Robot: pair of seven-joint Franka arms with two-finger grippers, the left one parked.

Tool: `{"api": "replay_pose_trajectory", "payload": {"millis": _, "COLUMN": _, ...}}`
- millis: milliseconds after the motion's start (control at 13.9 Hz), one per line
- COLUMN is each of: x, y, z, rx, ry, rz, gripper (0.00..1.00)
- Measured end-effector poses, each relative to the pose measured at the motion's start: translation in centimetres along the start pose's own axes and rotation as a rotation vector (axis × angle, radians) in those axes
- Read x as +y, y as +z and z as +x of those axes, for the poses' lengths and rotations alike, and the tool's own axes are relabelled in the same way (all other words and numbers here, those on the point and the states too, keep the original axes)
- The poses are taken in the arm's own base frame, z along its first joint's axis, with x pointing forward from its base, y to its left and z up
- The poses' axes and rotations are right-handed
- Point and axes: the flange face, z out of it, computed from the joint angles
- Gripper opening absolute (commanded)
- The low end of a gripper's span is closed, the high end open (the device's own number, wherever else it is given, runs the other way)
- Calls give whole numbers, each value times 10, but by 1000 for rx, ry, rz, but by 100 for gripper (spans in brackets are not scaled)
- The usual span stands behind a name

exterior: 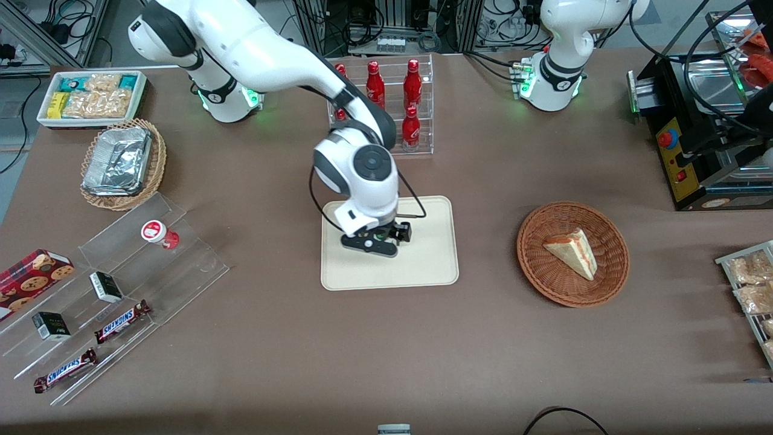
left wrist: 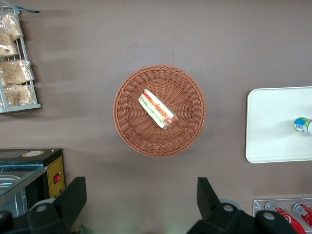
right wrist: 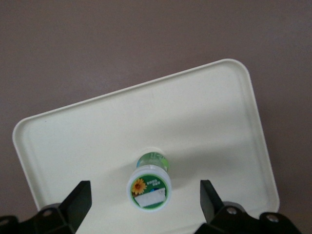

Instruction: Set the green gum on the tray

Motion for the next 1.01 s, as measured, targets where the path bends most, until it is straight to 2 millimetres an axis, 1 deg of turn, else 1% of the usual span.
{"api": "replay_pose_trajectory", "payload": {"millis": 216, "x": 44, "y": -88, "z": 29, "rx": -25, "ry": -20, "rz": 11, "gripper": 99}}
{"api": "replay_pose_trajectory", "payload": {"millis": 288, "x": 60, "y": -109, "z": 37, "rx": -27, "ry": -27, "rz": 9, "gripper": 99}}
{"api": "replay_pose_trajectory", "payload": {"millis": 360, "x": 76, "y": -126, "z": 45, "rx": -35, "ry": -34, "rz": 12, "gripper": 99}}
{"api": "replay_pose_trajectory", "payload": {"millis": 504, "x": 111, "y": -152, "z": 60, "rx": -66, "ry": -44, "rz": 18, "gripper": 99}}
{"api": "replay_pose_trajectory", "payload": {"millis": 647, "x": 159, "y": -176, "z": 79, "rx": -96, "ry": -27, "rz": -3, "gripper": 99}}
{"api": "replay_pose_trajectory", "payload": {"millis": 791, "x": 209, "y": -205, "z": 94, "rx": -121, "ry": 1, "rz": -20, "gripper": 99}}
{"api": "replay_pose_trajectory", "payload": {"millis": 1007, "x": 273, "y": -247, "z": 103, "rx": -144, "ry": -8, "rz": -27, "gripper": 99}}
